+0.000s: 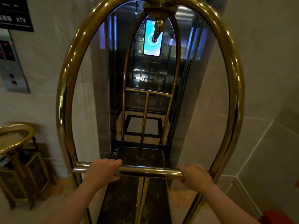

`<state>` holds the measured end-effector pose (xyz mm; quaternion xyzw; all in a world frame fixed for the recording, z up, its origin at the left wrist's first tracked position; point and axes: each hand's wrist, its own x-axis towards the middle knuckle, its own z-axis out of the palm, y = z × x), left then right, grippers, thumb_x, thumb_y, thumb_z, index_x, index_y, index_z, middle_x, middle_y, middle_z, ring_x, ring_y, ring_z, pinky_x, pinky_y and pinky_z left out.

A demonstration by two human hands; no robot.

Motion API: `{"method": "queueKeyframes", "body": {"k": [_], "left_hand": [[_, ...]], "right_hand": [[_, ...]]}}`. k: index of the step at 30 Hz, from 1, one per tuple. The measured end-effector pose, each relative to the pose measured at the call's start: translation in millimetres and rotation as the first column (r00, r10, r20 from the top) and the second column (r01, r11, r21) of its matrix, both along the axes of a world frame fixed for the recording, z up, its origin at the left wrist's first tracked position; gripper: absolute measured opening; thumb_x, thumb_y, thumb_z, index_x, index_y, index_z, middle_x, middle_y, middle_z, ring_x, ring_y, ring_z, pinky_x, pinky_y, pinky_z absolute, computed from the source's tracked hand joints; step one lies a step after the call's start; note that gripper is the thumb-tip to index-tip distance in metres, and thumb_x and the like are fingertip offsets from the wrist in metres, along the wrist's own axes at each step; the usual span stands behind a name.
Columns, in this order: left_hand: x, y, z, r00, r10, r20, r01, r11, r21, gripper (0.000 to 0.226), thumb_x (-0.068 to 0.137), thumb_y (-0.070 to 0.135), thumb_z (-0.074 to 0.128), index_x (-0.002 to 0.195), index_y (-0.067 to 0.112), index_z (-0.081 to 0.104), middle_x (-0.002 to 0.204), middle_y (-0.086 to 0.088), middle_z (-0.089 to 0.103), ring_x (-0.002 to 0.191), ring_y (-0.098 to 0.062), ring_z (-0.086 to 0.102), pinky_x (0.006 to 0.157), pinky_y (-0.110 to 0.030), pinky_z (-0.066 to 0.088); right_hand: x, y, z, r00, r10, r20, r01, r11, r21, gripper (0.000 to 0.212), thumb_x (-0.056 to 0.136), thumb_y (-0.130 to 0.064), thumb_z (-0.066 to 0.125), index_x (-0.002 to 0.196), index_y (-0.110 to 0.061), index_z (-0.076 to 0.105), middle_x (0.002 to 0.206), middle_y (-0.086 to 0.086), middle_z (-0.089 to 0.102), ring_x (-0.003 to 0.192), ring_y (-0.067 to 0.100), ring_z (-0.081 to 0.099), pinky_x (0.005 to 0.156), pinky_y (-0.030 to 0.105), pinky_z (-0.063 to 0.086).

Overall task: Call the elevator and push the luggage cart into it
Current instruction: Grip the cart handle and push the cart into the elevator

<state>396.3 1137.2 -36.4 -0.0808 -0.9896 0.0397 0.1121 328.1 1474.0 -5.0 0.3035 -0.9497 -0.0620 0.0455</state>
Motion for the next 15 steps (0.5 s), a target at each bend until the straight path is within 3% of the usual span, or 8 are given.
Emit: {"method": "queueKeyframes", "body": {"k": [4,8,15], "left_hand": [[-47.7,-5.8,5.4,0.998,0.058,0.032,-0.059,0.998,0.029,0.020,0.084,0.049,0.060,0.096,0.036,0.052,0.082,0.016,0.053,0.071,-0.003,0.050,0.059,-0.020,0.030],[-92.7,-14.7,11.8,0.994,0.068,0.087,-0.071,0.997,0.029,0.019,0.086,0.050,0.057,0.096,0.037,0.049,0.085,0.016,0.052,0.072,-0.002,0.048,0.054,-0.016,0.022],[-169.4,-46.0,11.3,0.992,0.003,0.122,-0.008,0.999,0.044,0.021,0.086,0.052,0.055,0.099,0.038,0.048,0.084,0.016,0.052,0.070,-0.001,0.049,0.052,-0.016,0.026]], "right_hand": [[-51.3,-12.5,1.8,0.998,-0.007,0.059,0.006,1.000,0.017,0.020,0.091,-0.033,0.052,0.110,-0.026,0.051,0.099,-0.002,0.067,0.088,0.020,0.063,0.066,0.031,0.033],[-100.0,-21.8,-0.5,0.998,-0.006,0.062,0.003,0.999,0.043,0.023,0.091,-0.034,0.051,0.112,-0.025,0.049,0.101,-0.001,0.066,0.089,0.020,0.062,0.065,0.031,0.033],[-172.8,-44.8,-3.6,0.995,-0.032,0.091,0.029,0.999,0.033,0.018,0.091,-0.036,0.051,0.107,-0.029,0.048,0.097,-0.004,0.065,0.086,0.018,0.062,0.051,0.024,0.029]]}}
